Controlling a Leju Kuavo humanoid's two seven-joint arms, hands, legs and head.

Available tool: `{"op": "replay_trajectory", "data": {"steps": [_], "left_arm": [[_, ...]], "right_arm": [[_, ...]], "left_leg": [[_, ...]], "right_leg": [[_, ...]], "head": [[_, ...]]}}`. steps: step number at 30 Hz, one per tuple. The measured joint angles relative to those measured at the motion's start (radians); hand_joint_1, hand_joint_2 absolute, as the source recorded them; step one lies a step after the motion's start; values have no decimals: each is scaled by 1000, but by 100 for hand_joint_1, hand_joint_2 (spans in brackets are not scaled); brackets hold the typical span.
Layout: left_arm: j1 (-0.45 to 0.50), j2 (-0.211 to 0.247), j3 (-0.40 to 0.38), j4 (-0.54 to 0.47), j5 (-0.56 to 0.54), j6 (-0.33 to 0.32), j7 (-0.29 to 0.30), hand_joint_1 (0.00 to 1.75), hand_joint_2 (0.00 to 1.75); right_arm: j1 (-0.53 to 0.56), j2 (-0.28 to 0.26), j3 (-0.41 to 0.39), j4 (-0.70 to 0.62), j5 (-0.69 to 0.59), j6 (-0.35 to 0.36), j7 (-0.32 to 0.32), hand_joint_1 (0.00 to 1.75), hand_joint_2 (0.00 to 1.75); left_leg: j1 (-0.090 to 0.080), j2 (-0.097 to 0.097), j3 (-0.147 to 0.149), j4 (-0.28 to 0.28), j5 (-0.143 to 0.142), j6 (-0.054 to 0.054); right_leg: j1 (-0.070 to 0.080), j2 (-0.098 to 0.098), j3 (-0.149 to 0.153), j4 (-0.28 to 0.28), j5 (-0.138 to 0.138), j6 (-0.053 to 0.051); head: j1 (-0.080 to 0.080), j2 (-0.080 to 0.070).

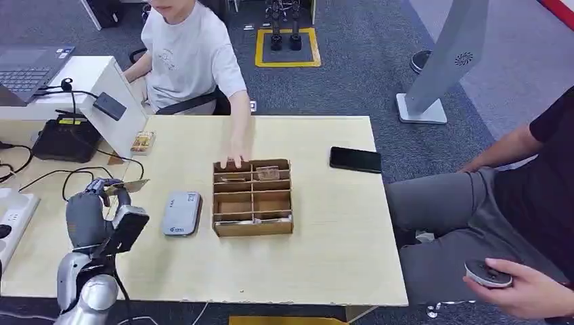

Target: Pass the card to the sensor for recognition and then transmit it.

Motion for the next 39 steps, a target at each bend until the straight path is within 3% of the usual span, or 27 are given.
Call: {"op": "replay_trajectory", "data": {"steps": [4, 12, 22, 33, 39], "left_arm": [[-23, -35, 0, 0, 143, -126, 67, 175, 175], [-36, -56, 0, 46, 160, -168, 162, 175, 175], [-58, -87, 0, 134, 167, -168, 182, 175, 175], [-65, -93, 0, 154, 167, -167, 186, 175, 175], [-89, -133, 0, 267, 132, -123, 198, 175, 175]], "right_arm": [[0, 0, -7, 0, -8, -19, -8, 0, 175], [0, 0, -14, 0, -5, -13, 23, 0, 175], [0, 0, -21, 0, 3, -11, 22, 0, 175], [0, 0, -23, 0, 3, -11, 22, 0, 175], [-3, 0, -23, 0, 16, -6, 31, 0, 175]], "left_leg": [[0, 0, 0, 0, 0, 0], [0, 0, 0, 0, 0, 0], [0, 0, 0, 0, 0, 0], [0, 0, 0, 0, 0, 0], [0, 0, 0, 0, 0, 0]], "right_leg": [[0, 0, 0, 0, 0, 0], [0, 1, 0, 0, 0, 0], [0, 1, 0, 0, 0, 0], [0, 1, 0, 0, 0, 0], [0, 1, 0, 0, 0, 0]], "head": [[0, 0], [0, 0], [0, 0], [0, 0], [0, 0]]}}
